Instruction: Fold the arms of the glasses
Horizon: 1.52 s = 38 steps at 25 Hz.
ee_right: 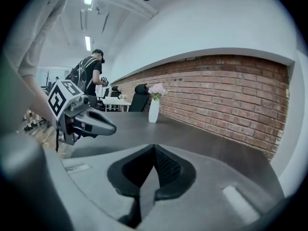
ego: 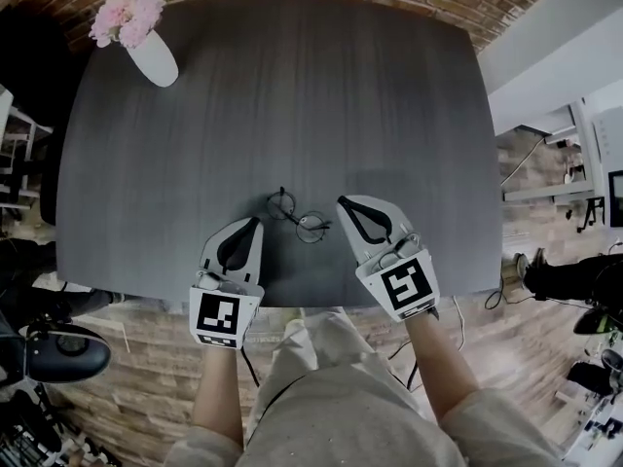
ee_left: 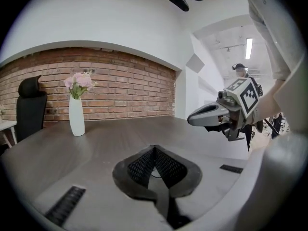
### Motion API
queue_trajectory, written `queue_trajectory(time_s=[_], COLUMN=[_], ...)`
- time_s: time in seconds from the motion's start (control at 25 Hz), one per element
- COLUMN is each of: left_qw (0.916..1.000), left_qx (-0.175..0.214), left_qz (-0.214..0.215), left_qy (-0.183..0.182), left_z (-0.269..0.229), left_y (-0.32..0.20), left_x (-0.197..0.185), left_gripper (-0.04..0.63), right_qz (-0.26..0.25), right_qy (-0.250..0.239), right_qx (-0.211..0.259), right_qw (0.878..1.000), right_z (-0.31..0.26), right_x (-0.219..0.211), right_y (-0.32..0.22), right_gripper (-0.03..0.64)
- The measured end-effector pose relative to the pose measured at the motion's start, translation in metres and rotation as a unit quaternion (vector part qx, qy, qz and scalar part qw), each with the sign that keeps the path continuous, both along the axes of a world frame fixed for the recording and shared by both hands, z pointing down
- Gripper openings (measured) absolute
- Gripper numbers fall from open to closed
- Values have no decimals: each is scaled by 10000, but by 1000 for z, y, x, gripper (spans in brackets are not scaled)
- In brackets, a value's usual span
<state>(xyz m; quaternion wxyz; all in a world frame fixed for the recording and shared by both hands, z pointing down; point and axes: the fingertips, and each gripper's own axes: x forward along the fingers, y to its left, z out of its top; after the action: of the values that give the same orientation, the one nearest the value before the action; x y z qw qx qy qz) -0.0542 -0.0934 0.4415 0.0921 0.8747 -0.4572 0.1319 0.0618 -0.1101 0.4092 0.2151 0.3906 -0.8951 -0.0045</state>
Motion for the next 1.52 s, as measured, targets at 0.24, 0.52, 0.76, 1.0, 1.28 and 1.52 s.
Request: queue_trajectory(time_s=[0.24, 0.52, 0.76, 1.0, 1.28, 1.52], left_qw=[9994, 9979, 9958, 9939, 9907, 9880], left_qx=[161, 442, 658, 829, 1051, 1186], left_qz=[-222, -385, -477, -495, -571, -573], left_qy=[192, 286, 421, 526, 654, 805], left_z=[-28, -59, -86, -106, -140, -159], left_y=[8, 17, 26, 32, 37, 39], left_x=[-13, -26, -32, -38, -51, -54], left_gripper=[-2, -2, -2, -2, -2, -2], right_qz=[236, 398, 413, 504, 588, 597], right_qy=[-191, -459, -513, -734, -911, -975], right_qx=[133, 338, 708, 814, 970, 1064], right_qw=[9994, 9976, 9953, 9927, 9894, 9877], right_z=[-31, -63, -86, -108, -136, -152], right_x=[4, 8, 13, 13, 16, 14], right_y=[12, 27, 37, 46, 53, 58], right_gripper=[0, 0, 0, 0, 0, 0])
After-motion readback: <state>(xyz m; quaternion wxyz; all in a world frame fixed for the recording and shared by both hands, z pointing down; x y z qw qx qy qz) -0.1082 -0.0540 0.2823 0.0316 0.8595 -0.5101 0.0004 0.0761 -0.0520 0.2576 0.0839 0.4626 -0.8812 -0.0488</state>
